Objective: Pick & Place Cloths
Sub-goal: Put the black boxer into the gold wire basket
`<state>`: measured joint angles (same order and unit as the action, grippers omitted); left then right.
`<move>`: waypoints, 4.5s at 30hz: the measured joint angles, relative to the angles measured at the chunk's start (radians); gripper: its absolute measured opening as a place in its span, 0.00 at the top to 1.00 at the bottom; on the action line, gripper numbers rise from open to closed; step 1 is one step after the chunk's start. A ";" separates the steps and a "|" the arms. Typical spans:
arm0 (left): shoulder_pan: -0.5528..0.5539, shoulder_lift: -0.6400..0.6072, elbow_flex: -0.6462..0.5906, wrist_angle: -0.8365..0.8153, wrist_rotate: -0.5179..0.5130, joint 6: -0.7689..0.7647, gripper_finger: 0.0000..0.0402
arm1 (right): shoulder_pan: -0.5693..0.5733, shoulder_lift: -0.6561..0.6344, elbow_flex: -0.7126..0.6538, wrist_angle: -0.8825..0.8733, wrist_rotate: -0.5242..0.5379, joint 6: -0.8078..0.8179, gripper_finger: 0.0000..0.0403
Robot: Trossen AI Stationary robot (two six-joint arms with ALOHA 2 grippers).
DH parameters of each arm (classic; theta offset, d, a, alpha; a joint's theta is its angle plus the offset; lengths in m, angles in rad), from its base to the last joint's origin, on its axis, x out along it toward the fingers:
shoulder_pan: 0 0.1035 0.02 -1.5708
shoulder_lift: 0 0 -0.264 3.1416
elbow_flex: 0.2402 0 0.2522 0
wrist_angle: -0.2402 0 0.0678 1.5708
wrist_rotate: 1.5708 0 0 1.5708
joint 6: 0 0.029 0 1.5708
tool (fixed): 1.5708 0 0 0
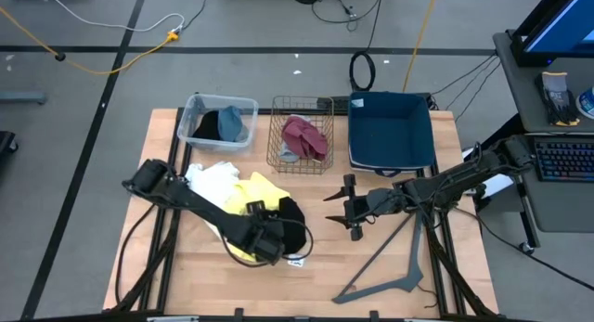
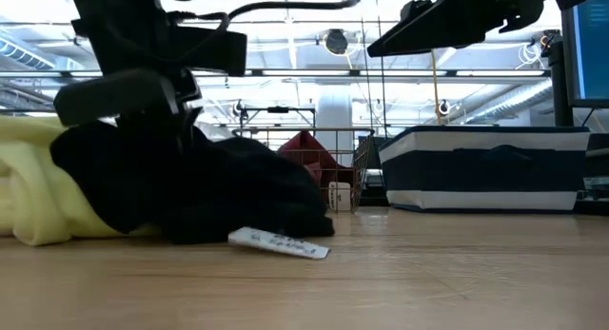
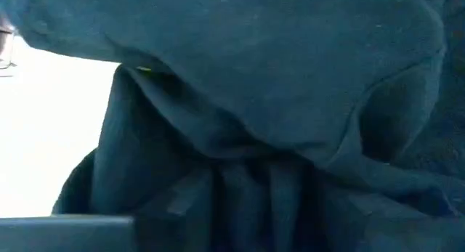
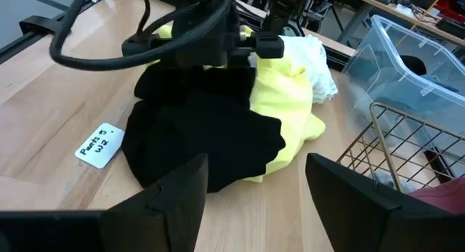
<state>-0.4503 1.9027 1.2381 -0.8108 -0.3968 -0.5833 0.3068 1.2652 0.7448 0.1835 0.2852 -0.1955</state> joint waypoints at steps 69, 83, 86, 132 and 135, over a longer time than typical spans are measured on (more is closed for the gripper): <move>-0.157 -0.590 -0.002 0.181 -0.183 0.059 0.97 | 0.000 0.000 0.000 0.029 0.000 -0.003 0.44; -0.139 -0.590 -0.001 0.215 -0.160 0.090 0.99 | 0.000 0.001 0.000 0.029 0.000 -0.003 0.43; -0.139 -0.590 -0.001 0.276 -0.134 0.144 0.99 | 0.000 0.000 0.000 0.029 0.000 -0.003 0.43; 0.170 -0.415 0.000 0.524 0.186 0.385 1.00 | 0.000 0.002 0.000 0.314 -0.008 0.211 0.44; 0.184 -0.415 0.000 0.524 0.171 0.398 1.00 | 0.000 0.002 0.000 0.313 -0.052 0.152 0.44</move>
<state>-0.2660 1.4876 1.2377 -0.2867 -0.2261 -0.1852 0.3073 1.2667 0.7452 0.4969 0.2330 -0.0431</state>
